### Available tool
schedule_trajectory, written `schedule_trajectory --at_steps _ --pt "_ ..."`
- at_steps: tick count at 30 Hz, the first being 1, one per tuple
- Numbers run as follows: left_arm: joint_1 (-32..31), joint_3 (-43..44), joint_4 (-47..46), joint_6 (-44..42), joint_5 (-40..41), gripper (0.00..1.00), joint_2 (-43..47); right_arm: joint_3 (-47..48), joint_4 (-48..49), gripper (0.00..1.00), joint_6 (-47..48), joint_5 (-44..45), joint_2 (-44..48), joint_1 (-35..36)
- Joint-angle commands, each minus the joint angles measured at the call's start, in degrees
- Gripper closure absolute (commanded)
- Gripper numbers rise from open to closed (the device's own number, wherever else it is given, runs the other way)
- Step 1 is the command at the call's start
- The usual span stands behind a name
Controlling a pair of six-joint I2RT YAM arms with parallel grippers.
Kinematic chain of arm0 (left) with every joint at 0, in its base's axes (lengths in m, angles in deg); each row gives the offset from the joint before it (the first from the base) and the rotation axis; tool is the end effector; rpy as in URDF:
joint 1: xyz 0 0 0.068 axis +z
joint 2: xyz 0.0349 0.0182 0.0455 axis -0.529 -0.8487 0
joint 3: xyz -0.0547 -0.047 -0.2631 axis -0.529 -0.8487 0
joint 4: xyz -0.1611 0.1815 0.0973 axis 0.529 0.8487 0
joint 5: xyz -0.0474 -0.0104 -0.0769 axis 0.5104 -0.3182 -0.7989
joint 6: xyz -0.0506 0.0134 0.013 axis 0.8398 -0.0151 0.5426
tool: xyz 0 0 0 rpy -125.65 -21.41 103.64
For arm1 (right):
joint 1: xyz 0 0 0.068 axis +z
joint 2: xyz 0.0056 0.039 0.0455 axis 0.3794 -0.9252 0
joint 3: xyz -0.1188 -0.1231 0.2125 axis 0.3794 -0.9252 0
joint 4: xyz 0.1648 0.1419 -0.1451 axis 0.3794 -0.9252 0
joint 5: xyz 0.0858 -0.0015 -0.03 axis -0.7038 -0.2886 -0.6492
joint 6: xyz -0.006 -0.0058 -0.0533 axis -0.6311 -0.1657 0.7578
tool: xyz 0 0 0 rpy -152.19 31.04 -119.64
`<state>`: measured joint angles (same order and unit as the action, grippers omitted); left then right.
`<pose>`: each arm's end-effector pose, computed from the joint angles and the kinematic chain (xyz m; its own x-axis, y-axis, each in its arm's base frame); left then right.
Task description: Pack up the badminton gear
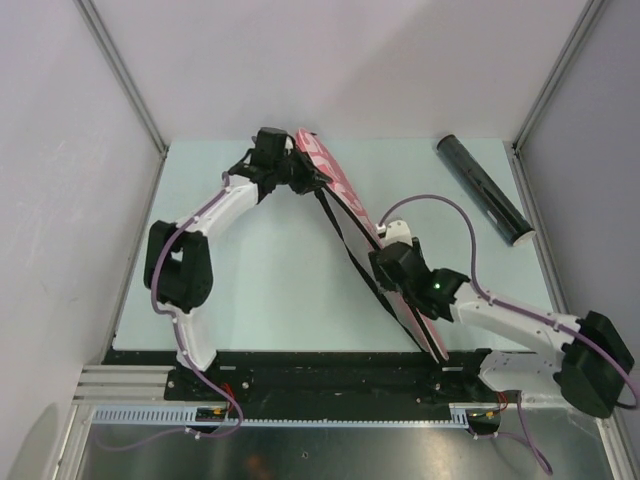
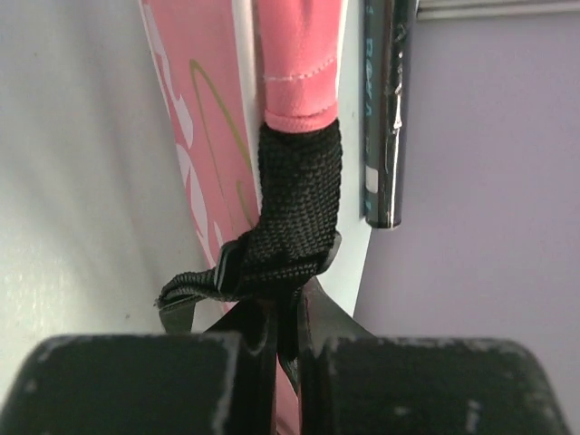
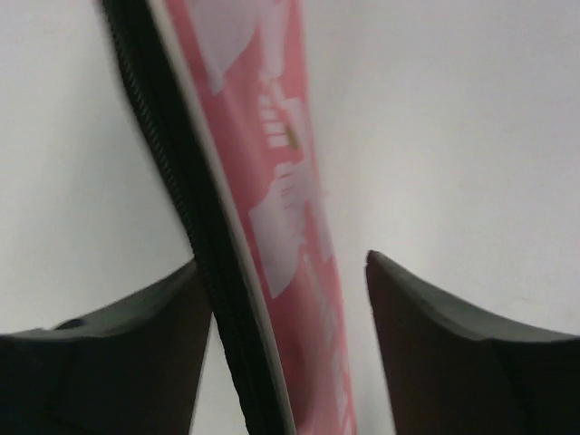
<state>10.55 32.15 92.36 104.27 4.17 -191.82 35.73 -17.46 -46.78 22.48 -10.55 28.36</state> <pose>0.4001 -0.1707 0.2947 -0.8071 -0.5322 -0.2558 -0.1266 0.5792 -0.8053 0.1599 0.1690 0.2371 -0.5281 -0.2875 -0.7990 -0.3457 0.9322 -0.1069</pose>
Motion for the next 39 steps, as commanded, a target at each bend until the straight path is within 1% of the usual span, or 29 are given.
schedule_trajectory --at_steps 1,3,4,5,6,7,8,9,10,11,13,14,15,16,18,19,20,22,23,25,26,27,28,29,32,35,36,38,39 --pt "0.99 2.16 -10.94 6.93 -1.37 1.00 -3.80 8.82 -7.64 0.43 2.97 18.00 -5.52 -2.13" --pt "1.43 3.38 -11.38 6.85 -1.38 1.00 -6.07 9.36 -5.47 0.47 6.57 18.46 -6.85 -3.80" --pt "1.52 4.17 -11.38 6.50 -1.72 1.00 -6.96 9.97 -4.84 0.52 8.59 18.89 -7.12 -5.46" --pt "1.61 5.83 -11.38 5.97 -2.25 1.00 -7.84 10.16 -3.96 0.66 12.27 19.07 -7.21 -6.43" --pt "1.61 6.63 -11.38 5.79 -2.69 1.00 -9.76 10.24 -1.86 0.72 14.13 19.42 -7.12 -7.40" --pt "1.61 7.60 -11.38 5.79 -4.35 0.99 -10.91 10.24 -0.62 0.75 16.15 19.34 -7.21 -9.50" --pt "1.52 9.61 -11.47 5.79 -5.06 0.99 -12.05 10.24 0.69 0.81 20.70 19.43 -7.38 -10.30" --pt "1.52 10.59 -11.47 5.96 -5.76 0.97 -14.15 10.24 2.79 0.84 22.48 19.95 -7.56 -10.92" --pt "1.44 11.47 -11.38 5.97 -6.47 0.95 -15.13 10.24 3.51 0.90 23.98 20.65 -7.82 -11.54" --pt "1.35 13.30 -11.29 5.70 -7.61 0.84 -16.01 10.24 3.87 0.92 25.56 21.35 -8.17 -12.50" --pt "1.44 14.81 -11.12 3.96 -8.58 0.62 -17.78 10.24 3.78 0.94 25.40 20.84 -10.10 -14.61" --pt "1.78 14.90 -10.59 3.33 -8.24 0.31 -17.61 10.24 3.35 0.91 25.05 19.88 -10.72 -16.27" --pt "1.96 14.73 -10.07 2.46 -7.97 0.08 -16.73 10.16 2.91 0.90 24.09 17.69 -11.42 -16.81" --pt "2.22 14.38 -9.71 0.45 -7.62 0.00 -16.03 10.16 3.08 0.90 23.99 17.23 -12.64 -16.90" --pt "3.19 12.45 -7.43 -1.41 -6.13 0.00 -13.14 9.98 3.43 0.91 23.90 17.84 -14.23 -17.08" --pt "3.45 11.49 -6.82 -3.16 -5.95 0.00 -11.99 9.98 3.60 0.89 24.17 17.93 -15.72 -16.99" --pt "4.15 8.87 -5.77 -3.96 -5.69 0.00 -10.67 9.98 3.78 0.82 24.43 18.19 -16.34 -17.08" --pt "4.95 5.17 -5.40 -6.32 -4.63 0.00 -5.32 9.98 3.17 0.81 24.70 18.20 -17.22 -16.99" --pt "5.47 1.41 -4.97 -7.21 -4.19 0.00 -3.30 9.98 2.73 0.75 24.35 17.93 -17.23 -16.99" --pt "5.92 -2.13 -4.61 -9.66 -3.31 0.00 2.85 9.98 1.41 0.66 23.91 17.76 -17.49 -16.91" --pt "6.18 -5.19 -4.35 -10.38 -3.31 0.00 4.79 9.98 0.45 0.49 23.91 17.50 -17.49 -16.64" --pt "6.18 -6.62 -4.26 -11.25 -3.31 0.00 8.72 9.98 0.01 0.41 23.82 17.32 -17.40 -16.12" --pt "6.27 -7.76 -4.09 -12.65 -3.14 0.00 10.50 9.89 -0.34 0.38 23.82 17.32 -17.31 -14.20" --pt "6.27 -9.60 -3.56 -13.28 -3.31 0.00 13.91 9.98 -1.31 0.24 23.56 17.23 -16.79 -13.13" --pt "6.18 -11.02 -1.02 -16.70 -2.52 0.00 20.16 9.98 -2.71 0.06 21.28 15.74 -14.95 -8.83" --pt "5.92 -11.72 0.83 -20.83 -2.17 0.00 25.87 10.50 -3.42 0.03 16.55 11.00 -9.51 -5.32" --pt "5.66 -11.99 1.45 -21.97 -1.82 0.00 27.12 10.60 -2.82 0.03 15.13 8.20 -5.66 -4.34" --pt "4.25 -13.13 2.94 -25.05 -0.85 0.00 30.71 11.64 -2.29 0.02 11.62 5.81 -1.60 -2.24" --pt "3.64 -13.57 3.12 -25.93 -0.85 0.00 31.78 11.91 -2.28 0.02 5.94 3.02 2.60 -2.31"
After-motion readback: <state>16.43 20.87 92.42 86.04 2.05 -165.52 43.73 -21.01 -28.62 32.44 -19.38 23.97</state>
